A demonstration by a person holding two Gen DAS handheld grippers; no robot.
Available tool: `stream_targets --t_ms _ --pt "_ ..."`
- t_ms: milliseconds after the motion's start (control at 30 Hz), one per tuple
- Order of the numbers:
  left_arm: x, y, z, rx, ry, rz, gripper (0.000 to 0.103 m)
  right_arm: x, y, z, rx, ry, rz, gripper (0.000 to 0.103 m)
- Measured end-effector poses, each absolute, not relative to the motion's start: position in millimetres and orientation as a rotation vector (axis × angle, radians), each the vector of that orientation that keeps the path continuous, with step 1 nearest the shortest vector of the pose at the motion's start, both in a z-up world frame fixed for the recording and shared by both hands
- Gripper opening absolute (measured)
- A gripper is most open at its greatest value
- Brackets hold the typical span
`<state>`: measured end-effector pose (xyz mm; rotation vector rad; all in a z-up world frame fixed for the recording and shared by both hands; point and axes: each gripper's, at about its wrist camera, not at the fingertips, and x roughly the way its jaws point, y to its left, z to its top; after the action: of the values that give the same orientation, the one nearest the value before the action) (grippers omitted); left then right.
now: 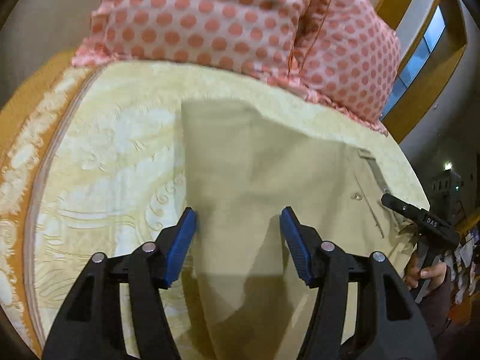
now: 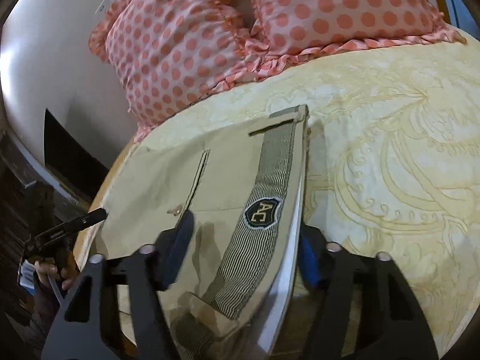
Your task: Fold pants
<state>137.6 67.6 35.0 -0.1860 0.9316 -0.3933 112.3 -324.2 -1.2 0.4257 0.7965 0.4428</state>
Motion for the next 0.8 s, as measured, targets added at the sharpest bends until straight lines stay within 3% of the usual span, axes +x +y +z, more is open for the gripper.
stream_targets --t_ms 200,333,400,433,500,533,567,800 --pt "133.1 53.5 25.6 -0.132 0.968 -0.396 0.075 117.3 -328.5 -2.6 0.433 0.816 0.486 0.056" --pt "136.3 47.6 23.6 -0.124 0.983 -0.383 0.076 122.6 -320.0 -4.4 0.417 0.852 0.564 0.028" --pt "138.3 46.4 23.6 -0.11 0.992 -0.384 0.076 124.6 -322.8 -4.7 0.469 0.859 0.621 0.02" --pt "139.3 46.9 24.0 -0.107 0.992 -0.383 0.068 125.9 -325.9 -5.1 0.508 0.858 0.648 0.019" --pt "139.4 52.2 25.8 -0.1 0.991 -0.364 0.038 129.4 -328.5 -5.6 0.555 0.856 0.679 0.018" --pt "139.4 56.1 27.3 -0.115 0.985 -0.372 0.018 131.5 -329.0 -5.3 0.574 0.852 0.693 0.017" --pt "140.7 60.3 28.5 -0.143 0.982 -0.387 0.011 133.5 -329.1 -4.3 0.584 0.848 0.698 0.017" --pt "170.6 36.2 58.5 -0.049 0.848 -0.374 0.007 168.3 -330.1 28.7 0.573 0.767 0.672 0.016"
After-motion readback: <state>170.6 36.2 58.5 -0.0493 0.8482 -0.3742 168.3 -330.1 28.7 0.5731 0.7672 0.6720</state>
